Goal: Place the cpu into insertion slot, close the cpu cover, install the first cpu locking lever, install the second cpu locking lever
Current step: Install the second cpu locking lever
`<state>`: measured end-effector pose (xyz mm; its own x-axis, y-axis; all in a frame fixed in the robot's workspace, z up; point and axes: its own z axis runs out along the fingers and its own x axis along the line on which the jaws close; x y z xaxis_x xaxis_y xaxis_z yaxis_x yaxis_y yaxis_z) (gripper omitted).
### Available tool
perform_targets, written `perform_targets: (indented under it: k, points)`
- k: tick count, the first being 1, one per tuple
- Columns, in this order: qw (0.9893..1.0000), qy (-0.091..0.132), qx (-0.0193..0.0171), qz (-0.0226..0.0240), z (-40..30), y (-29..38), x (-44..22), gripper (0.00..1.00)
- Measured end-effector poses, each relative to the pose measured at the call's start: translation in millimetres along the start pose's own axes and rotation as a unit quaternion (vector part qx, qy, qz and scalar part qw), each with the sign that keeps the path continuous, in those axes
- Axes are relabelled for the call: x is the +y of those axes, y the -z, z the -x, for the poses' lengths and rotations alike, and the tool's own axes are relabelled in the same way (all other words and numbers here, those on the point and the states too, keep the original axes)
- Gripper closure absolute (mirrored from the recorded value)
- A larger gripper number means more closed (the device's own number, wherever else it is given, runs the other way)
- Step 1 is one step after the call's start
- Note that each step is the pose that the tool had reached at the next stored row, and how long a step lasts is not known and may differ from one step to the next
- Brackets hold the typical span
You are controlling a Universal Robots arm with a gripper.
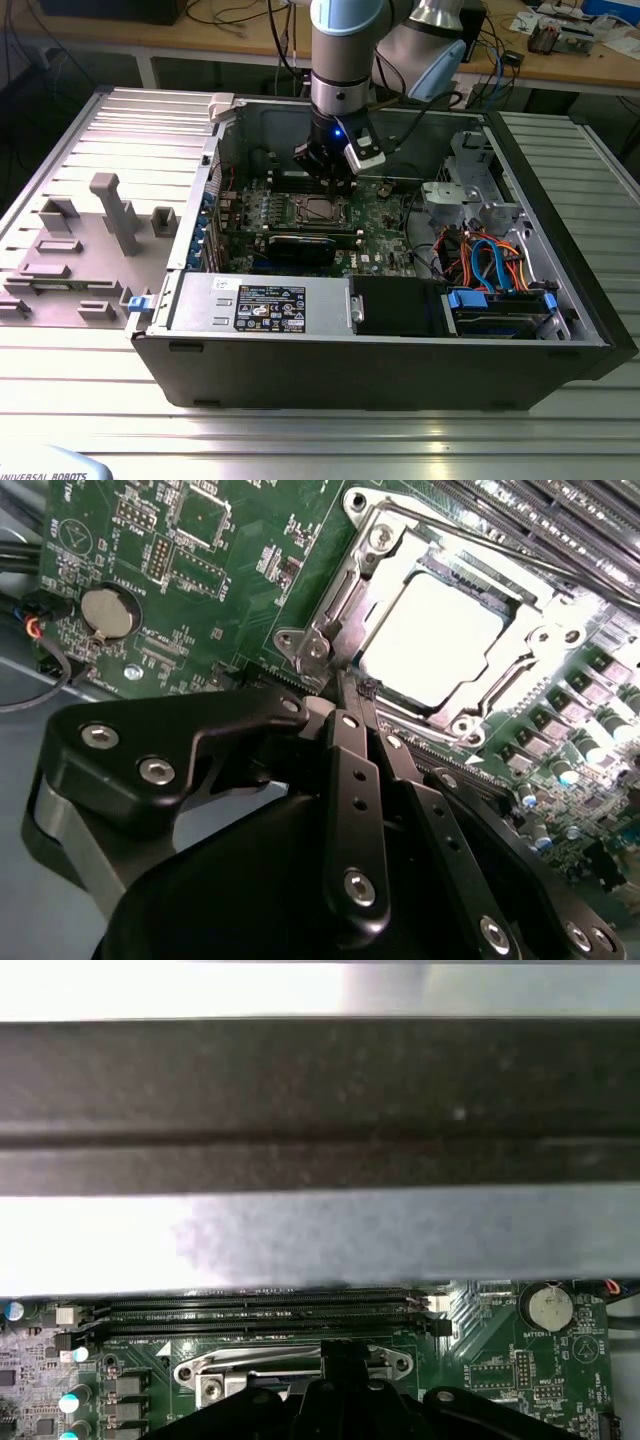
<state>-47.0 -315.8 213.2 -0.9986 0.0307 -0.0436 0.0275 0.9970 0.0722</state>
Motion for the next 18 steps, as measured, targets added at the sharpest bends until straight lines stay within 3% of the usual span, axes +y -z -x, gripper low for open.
perform_targets:
  k: [3,18]
  points:
    - [1.0000,0.000,0.0000,0.0000,0.2,4.0,0.3,0.89]
    - [1.0000,0.000,-0.0001,-0.0001,0.3,4.5,-1.9,0.89]
